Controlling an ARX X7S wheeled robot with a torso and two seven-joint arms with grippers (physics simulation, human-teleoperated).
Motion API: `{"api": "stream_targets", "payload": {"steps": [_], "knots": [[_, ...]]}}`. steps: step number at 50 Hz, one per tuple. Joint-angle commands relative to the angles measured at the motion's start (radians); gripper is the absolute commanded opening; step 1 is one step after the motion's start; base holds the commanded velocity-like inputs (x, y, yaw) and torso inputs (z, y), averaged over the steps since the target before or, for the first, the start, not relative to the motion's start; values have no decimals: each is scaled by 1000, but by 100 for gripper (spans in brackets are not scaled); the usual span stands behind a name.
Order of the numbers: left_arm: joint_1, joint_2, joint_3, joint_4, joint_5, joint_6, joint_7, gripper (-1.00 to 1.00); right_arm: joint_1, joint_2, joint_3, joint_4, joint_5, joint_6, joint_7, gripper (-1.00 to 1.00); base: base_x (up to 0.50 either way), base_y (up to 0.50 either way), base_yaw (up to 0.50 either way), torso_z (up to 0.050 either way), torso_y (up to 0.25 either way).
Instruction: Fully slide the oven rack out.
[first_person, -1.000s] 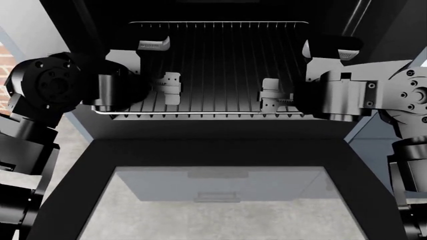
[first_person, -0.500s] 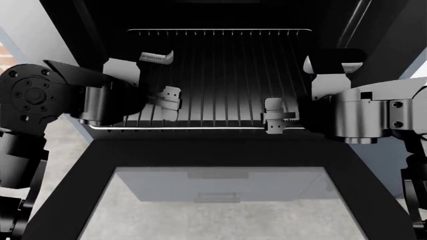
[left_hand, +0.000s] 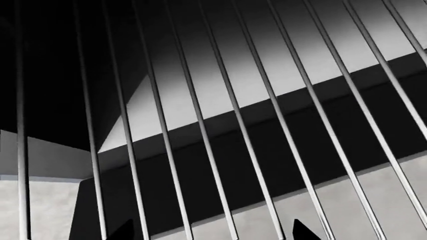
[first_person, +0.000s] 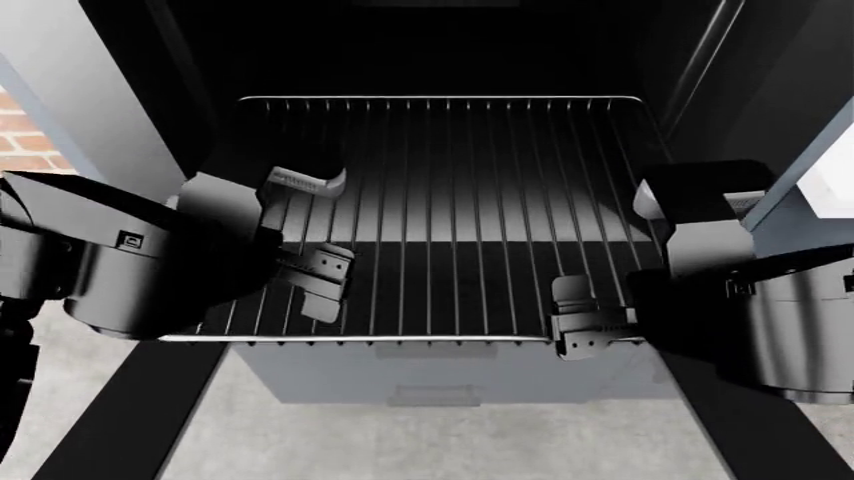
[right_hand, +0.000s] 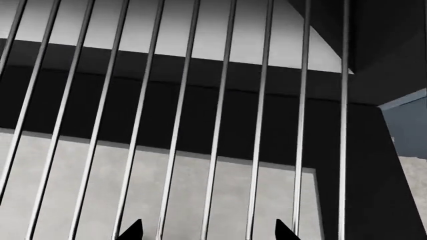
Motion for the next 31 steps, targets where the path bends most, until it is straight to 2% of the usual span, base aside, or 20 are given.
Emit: {"api": "stream_targets", "payload": {"steps": [1,9,14,23,31], "knots": [[166,-161,227,-98,-358,24,-211,100,-205,142,-145,-99,196,-150,44,100,0,0,0,0,-18],[254,-256,235,26,-406,109,-219,100,-295,238,-136,-225,213,-224,11,100,0,0,0,0,-20],[270,-302,278,76,-462,126,-233,100,-299,269,-154,-269,245,-238,22,100,-3,1,3,0,-21],[254,-361,359,141,-538,140,-247,100,-262,334,-196,-353,336,-273,44,100,-7,3,7,0,-22],[163,-380,466,177,-604,152,-262,100,-167,353,-279,-407,416,-296,66,100,-13,4,6,0,-20]]}}
